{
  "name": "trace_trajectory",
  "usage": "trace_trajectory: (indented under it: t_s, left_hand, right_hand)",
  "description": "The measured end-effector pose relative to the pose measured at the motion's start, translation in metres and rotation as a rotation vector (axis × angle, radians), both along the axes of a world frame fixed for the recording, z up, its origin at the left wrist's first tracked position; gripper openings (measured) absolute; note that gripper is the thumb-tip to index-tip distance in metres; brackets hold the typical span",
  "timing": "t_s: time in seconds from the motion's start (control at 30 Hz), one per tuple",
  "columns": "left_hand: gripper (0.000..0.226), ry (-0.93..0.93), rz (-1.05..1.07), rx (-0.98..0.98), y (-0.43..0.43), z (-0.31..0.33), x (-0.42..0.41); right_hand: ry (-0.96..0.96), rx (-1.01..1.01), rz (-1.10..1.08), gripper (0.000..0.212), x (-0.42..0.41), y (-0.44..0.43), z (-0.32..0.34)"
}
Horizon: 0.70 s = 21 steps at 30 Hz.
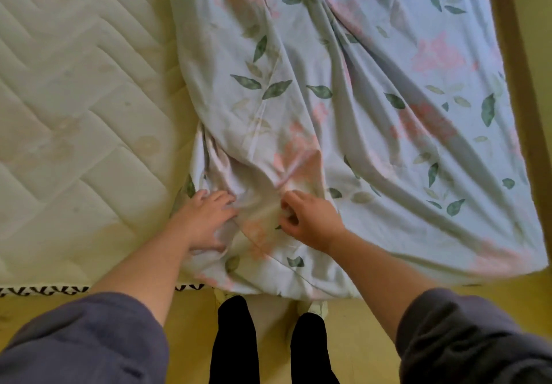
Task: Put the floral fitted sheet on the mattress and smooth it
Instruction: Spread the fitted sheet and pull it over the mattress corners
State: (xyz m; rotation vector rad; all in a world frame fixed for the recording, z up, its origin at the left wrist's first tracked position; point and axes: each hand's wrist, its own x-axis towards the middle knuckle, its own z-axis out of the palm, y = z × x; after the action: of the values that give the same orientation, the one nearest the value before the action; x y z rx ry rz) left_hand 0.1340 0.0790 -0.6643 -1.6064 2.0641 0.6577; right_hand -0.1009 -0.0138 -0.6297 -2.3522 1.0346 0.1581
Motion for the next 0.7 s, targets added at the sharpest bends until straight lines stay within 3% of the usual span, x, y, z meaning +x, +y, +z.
trace_trajectory:
  t_s: [0.07, 0.17, 0.27, 0.33, 0.4, 0.5, 0.57, 0.63, 0.7]
  left_hand:
    - [0.076, -0.198, -0.136, 0.02, 0.002, -0.014, 0.012]
    - [0.045, -0.294, -0.231, -0.166, -0.01, -0.015, 0.015]
    - [0.019, -0.122, -0.338, -0.428, -0.029, -0.015, 0.011]
    - [0.028, -0.081, -0.223, -0.295, -0.032, -0.015, 0.015]
    - [0.032, -0.204, -0.085, -0.074, -0.019, -0.015, 0.025]
    - [0.038, -0.227, 0.088, 0.279, 0.022, -0.013, 0.043]
    - [0.036, -0.185, 0.178, 0.547, 0.046, -0.011, 0.042]
    - [0.037, -0.165, 0.216, 0.609, 0.06, -0.007, 0.033]
    - [0.026, -0.161, 0.237, 0.43, 0.059, 0.001, 0.021]
  right_hand:
    - [0.111, 0.062, 0.183, 0.04, -0.006, 0.019, -0.012]
    - [0.394, 0.056, 0.248, 0.06, -0.003, 0.039, -0.035]
    - [0.414, 0.022, 0.1, 0.033, 0.008, 0.05, -0.05]
    - [0.3, 0.08, -0.077, 0.019, 0.012, 0.052, -0.053]
    - [0.241, 0.224, -0.243, 0.027, 0.009, 0.052, -0.048]
    - [0.314, 0.301, -0.173, 0.014, 0.002, 0.054, -0.042]
    - [0.349, 0.333, -0.117, 0.019, 0.0, 0.057, -0.039]
    - [0.319, 0.346, -0.087, 0.022, -0.001, 0.059, -0.033]
    - [0.301, 0.302, 0.022, 0.041, -0.007, 0.064, -0.028]
